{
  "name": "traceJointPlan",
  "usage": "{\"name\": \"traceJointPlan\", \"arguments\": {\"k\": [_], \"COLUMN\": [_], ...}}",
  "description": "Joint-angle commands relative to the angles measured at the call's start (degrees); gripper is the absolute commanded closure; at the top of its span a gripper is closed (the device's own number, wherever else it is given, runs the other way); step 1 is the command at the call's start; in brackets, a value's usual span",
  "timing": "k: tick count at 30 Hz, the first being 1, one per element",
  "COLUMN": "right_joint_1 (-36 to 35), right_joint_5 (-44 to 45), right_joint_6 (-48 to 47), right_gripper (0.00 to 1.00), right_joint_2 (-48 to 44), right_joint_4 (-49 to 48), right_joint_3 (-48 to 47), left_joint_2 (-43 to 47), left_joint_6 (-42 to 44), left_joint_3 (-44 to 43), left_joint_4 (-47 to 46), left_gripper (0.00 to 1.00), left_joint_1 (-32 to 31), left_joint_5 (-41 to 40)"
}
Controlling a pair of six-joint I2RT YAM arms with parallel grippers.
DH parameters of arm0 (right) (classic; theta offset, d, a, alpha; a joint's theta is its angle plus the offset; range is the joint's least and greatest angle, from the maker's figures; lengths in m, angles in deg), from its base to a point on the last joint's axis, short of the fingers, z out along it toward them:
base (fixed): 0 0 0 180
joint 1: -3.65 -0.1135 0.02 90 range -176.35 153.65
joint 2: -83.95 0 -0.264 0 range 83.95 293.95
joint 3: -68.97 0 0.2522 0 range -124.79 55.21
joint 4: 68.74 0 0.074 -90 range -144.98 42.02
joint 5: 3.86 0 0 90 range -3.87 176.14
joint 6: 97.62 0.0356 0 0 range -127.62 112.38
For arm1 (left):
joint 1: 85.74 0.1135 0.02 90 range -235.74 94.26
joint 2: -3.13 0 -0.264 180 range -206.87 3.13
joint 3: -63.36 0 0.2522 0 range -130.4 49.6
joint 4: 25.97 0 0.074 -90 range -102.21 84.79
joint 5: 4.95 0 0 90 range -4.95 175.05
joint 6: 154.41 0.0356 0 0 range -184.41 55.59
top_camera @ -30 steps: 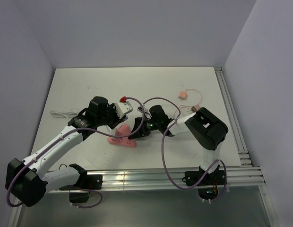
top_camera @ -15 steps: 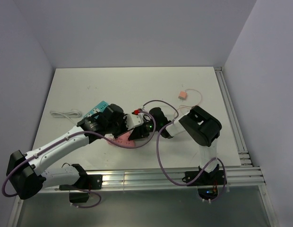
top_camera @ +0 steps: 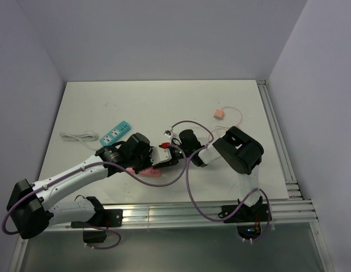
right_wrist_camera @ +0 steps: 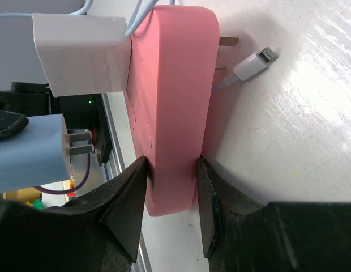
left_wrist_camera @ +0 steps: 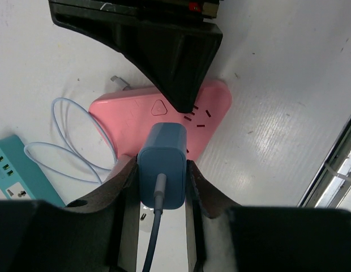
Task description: Insert the plug
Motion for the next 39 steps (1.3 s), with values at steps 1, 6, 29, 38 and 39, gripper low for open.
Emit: {"name": "traceJointPlan", "arguments": {"k": [1,6,29,38,39], "right_joint_1": [-0.43,-0.43,-0.42,-0.34,-0.42], "right_joint_5": [0.28,-1.04,-2.01,-2.09,-2.09], "right_joint_6": [-1.24,-1.07,-1.07,-1.15,-1.15], "right_gripper": [1.00,1.00,1.00,1.00,1.00], "right_joint_2": [-1.30,-0.69,-0.25,-0.51,-0.34], "right_joint_4": [-1.49,-2.54,-3.33,-3.51,-3.42], "right_joint_3": [0.93,1.02,1.28,1.45,1.37], "left_joint_2": [1.31,3.85,6.41,5.27,5.09], "left_joint_6": [1.79,4.08,21.48,24.21,24.21], "left_joint_3": [0.19,3.70,9.07,8.99,8.90], "left_joint_4": [0.22,-1.80,-4.70,-1.55,-1.28], "left_gripper": [1.00,1.00,1.00,1.00,1.00], "left_joint_1": [-0.38,-1.26,-0.38,0.76,0.76], "left_joint_5": [-0.66,-1.63,2.50,5.31,5.32]}}
